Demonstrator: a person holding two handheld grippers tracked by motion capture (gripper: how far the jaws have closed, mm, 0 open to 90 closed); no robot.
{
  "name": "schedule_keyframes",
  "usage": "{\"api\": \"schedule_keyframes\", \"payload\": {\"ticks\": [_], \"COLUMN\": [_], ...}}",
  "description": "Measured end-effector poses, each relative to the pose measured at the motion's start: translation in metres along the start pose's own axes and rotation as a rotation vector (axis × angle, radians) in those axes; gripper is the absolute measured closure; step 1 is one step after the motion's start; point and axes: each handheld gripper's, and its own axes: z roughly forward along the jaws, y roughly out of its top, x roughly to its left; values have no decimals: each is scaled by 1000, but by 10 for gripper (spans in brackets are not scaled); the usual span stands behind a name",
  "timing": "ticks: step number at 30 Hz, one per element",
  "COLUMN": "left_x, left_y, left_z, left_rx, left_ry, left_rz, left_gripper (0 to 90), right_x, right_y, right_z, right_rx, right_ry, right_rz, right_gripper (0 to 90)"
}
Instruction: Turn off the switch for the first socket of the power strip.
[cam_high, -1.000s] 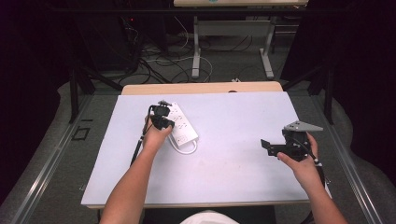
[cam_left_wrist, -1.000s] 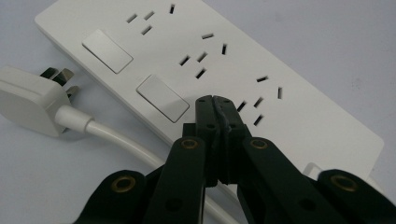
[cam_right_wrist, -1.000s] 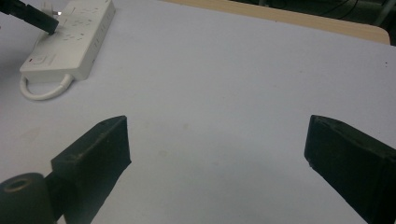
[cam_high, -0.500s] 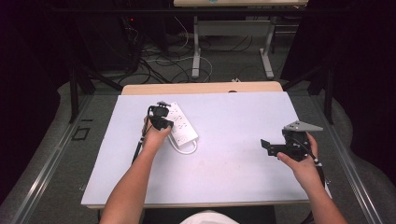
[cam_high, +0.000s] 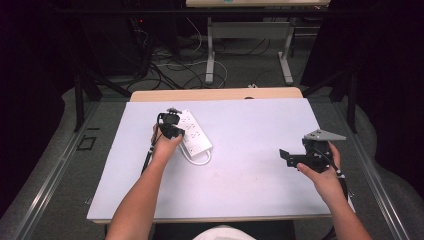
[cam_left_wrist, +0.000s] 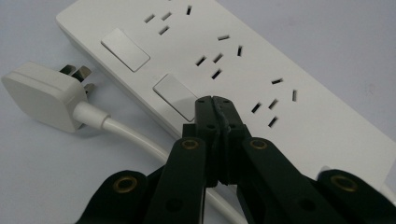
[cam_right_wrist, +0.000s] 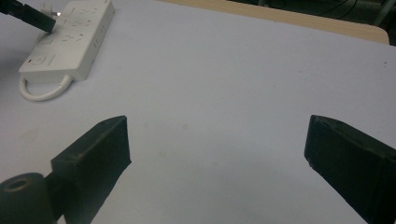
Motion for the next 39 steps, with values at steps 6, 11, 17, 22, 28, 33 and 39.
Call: {"api": "schedule_keyframes", "payload": {"ticks": [6, 11, 17, 22, 28, 33, 39], "left_x": [0, 1, 0, -1, -3, -5, -8], "left_y": [0, 1, 1, 1, 1, 1, 1], "left_z": [-3, -6, -9, -13, -18, -22, -27], "left_rx": [-8, -17, -34, -37, -56, -76, -94], "left_ry": [0, -6, -7, -6, -5, -12, -15], "left_rz": [-8, -12, -10, 2, 17, 17, 27], "left_gripper": [900, 900, 892, 880, 861, 839, 813], "right_x": [0, 0, -1, 0, 0, 0, -1], "right_y": [0, 0, 0, 0, 0, 0, 0], "right_z": [0, 0, 0, 0, 1, 0, 1], "right_rx": [-1, 0, -1, -1, 0, 1, -4], "right_ry": [0, 0, -2, 0, 1, 1, 3], "right_rz": [-5, -4, -8, -6, -8, -4, -5], "right_gripper": [62, 62, 62, 62, 62, 62, 62]}}
